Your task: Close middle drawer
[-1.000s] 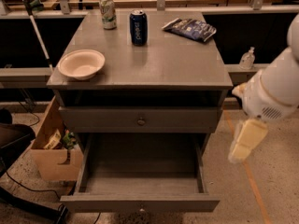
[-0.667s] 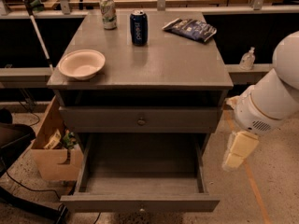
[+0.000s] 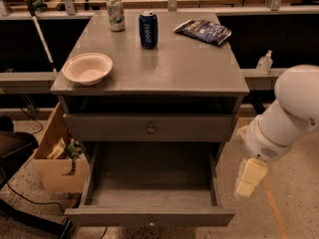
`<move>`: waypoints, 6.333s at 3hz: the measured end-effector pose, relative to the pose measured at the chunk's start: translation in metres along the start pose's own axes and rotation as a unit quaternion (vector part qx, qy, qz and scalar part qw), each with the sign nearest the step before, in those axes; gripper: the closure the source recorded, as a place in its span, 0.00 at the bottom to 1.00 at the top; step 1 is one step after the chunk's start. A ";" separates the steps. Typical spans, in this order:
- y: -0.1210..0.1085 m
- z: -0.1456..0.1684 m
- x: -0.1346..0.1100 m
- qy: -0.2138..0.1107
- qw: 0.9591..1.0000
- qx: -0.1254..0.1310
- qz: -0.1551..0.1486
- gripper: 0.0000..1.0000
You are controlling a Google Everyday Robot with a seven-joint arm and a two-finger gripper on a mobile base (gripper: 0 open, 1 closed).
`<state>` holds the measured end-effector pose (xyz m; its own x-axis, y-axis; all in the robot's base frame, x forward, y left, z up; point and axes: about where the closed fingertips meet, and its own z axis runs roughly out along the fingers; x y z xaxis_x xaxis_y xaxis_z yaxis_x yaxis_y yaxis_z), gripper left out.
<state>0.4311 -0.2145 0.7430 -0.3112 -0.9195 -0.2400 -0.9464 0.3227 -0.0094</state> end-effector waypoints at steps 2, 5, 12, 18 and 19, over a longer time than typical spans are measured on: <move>0.020 0.068 0.041 0.001 0.998 -0.063 0.025 0.00; 0.043 0.135 0.067 -0.079 0.994 -0.070 0.001 0.00; 0.097 0.265 0.086 -0.187 0.971 -0.144 0.032 1.00; 0.135 0.401 0.011 -0.170 0.977 -0.082 -0.100 1.00; 0.114 0.414 -0.009 -0.171 0.976 -0.073 -0.110 1.00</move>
Offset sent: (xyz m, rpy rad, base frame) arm -0.0219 -0.0148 -0.0613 0.0328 0.1003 -0.0166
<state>0.3616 -0.0767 0.3425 -0.0759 -0.8264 -0.5579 -0.9971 0.0673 0.0359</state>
